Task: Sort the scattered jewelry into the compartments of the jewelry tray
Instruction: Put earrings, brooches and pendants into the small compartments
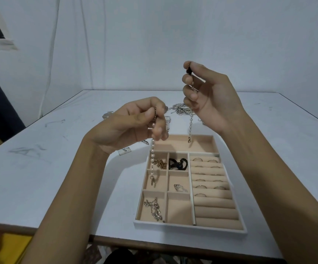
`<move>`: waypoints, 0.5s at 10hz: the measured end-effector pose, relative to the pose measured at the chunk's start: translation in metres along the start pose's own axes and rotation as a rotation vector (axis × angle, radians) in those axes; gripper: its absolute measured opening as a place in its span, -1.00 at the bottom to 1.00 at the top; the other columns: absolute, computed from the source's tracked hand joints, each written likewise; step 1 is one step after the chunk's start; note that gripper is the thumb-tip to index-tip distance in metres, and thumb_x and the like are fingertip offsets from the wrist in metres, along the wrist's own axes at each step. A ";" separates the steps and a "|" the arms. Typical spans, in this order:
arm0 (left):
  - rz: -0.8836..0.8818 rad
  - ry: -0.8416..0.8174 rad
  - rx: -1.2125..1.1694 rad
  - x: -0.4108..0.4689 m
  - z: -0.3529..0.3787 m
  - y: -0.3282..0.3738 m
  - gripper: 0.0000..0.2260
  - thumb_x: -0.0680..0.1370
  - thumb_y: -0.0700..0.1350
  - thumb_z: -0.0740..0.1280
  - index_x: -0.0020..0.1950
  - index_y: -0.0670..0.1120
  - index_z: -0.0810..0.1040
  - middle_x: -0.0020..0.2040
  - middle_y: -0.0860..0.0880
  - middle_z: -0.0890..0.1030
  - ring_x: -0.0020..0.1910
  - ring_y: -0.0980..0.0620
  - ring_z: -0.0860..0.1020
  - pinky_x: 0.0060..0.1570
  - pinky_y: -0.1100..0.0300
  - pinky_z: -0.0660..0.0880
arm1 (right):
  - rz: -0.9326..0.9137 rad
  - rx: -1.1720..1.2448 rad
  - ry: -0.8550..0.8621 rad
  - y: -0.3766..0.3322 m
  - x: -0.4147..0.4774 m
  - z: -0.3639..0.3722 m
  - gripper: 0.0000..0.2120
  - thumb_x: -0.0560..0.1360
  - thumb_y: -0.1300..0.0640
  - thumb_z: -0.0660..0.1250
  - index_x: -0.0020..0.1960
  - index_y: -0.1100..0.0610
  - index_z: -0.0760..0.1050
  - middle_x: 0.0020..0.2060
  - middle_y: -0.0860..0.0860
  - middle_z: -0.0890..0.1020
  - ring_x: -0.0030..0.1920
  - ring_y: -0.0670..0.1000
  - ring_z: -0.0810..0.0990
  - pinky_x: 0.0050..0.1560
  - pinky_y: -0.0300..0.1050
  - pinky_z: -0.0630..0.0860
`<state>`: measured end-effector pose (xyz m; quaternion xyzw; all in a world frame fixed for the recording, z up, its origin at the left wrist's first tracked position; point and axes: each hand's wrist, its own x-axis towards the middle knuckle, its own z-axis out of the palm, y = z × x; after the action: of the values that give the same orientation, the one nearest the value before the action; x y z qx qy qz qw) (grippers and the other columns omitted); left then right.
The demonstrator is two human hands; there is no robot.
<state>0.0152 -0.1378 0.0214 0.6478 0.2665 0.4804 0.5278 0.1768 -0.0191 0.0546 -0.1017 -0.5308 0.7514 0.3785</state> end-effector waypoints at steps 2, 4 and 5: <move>-0.244 -0.095 0.167 -0.004 0.004 -0.001 -0.89 0.59 -0.11 0.23 -0.01 -0.08 0.54 -0.19 -0.04 0.63 -0.18 0.01 0.57 -0.05 0.19 0.47 | 0.007 0.003 0.002 0.001 -0.001 0.001 -0.89 0.58 0.13 0.20 -0.08 0.09 0.48 -0.38 -0.06 0.46 -0.51 -0.09 0.29 -0.38 -0.18 0.06; -0.381 -0.074 0.440 -0.011 -0.002 0.001 -0.80 0.57 -0.18 0.20 -0.05 0.00 0.62 -0.06 -0.03 0.61 -0.01 -0.06 0.52 0.09 0.16 0.44 | 0.007 0.010 0.007 0.001 -0.001 0.001 -0.90 0.57 0.13 0.20 -0.07 0.09 0.48 -0.38 -0.06 0.46 -0.51 -0.09 0.29 -0.39 -0.19 0.05; -0.403 -0.088 0.491 -0.015 -0.004 0.003 -0.78 0.57 -0.19 0.21 -0.04 0.03 0.63 -0.01 0.00 0.59 0.05 -0.03 0.50 0.13 0.19 0.41 | 0.009 0.016 0.003 0.001 -0.001 0.001 -0.90 0.57 0.14 0.20 -0.07 0.09 0.48 -0.38 -0.06 0.45 -0.51 -0.09 0.29 -0.44 -0.23 0.09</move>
<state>0.0054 -0.1500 0.0192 0.7101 0.4743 0.2590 0.4513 0.1766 -0.0210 0.0535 -0.1021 -0.5236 0.7573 0.3766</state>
